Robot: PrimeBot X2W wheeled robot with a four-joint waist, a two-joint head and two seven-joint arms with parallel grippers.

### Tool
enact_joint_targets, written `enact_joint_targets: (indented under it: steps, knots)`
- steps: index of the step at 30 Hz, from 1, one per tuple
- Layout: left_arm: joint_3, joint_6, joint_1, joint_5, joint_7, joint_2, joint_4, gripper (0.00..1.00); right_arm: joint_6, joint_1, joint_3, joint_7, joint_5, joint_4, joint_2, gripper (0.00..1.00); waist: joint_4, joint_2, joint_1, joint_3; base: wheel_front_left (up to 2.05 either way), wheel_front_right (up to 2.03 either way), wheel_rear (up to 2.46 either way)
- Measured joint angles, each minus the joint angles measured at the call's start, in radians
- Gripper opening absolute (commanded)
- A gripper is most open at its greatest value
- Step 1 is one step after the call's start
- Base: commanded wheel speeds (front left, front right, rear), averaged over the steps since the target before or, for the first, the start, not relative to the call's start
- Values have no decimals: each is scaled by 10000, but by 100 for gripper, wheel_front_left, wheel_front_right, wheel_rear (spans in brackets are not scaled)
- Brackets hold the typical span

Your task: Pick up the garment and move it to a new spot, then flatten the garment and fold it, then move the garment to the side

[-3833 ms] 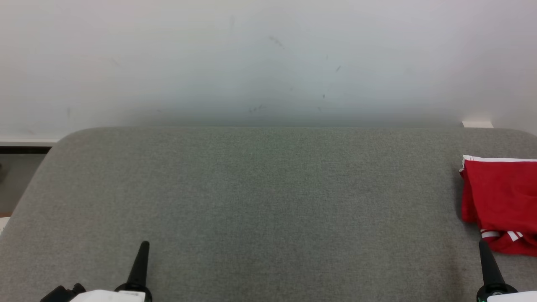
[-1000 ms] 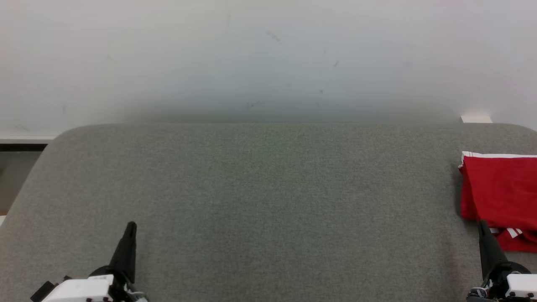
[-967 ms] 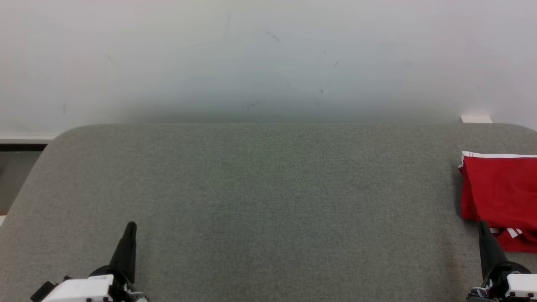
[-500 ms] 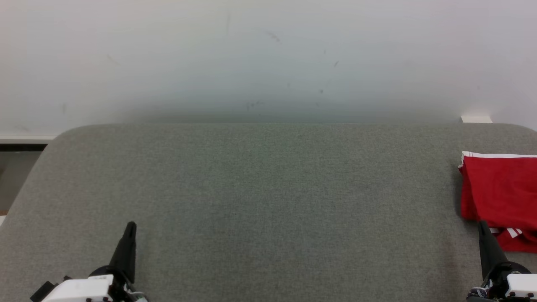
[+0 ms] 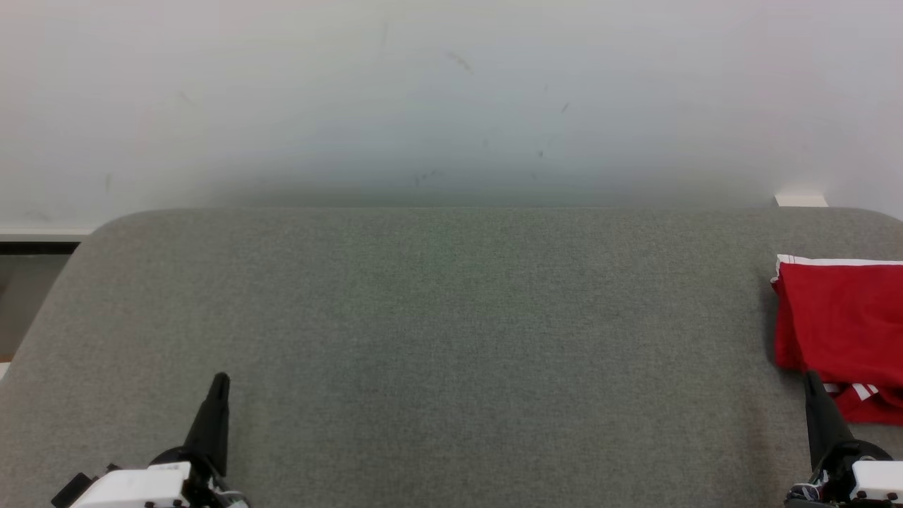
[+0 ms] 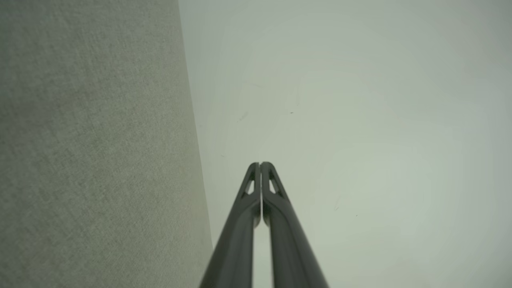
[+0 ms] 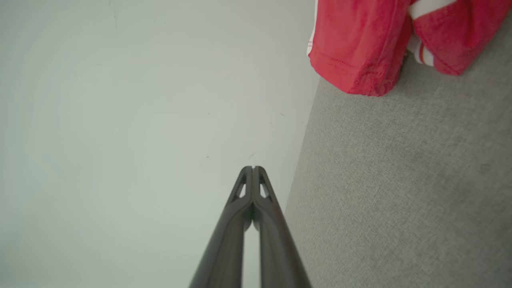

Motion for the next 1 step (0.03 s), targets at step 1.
enact_joint_targets:
  steps: [1]
  knots:
    - [2, 0, 0, 4, 0, -2, 0, 0, -2, 0, 0, -2, 0, 0, 0, 0, 0, 0, 0, 0, 0, 0, 0]
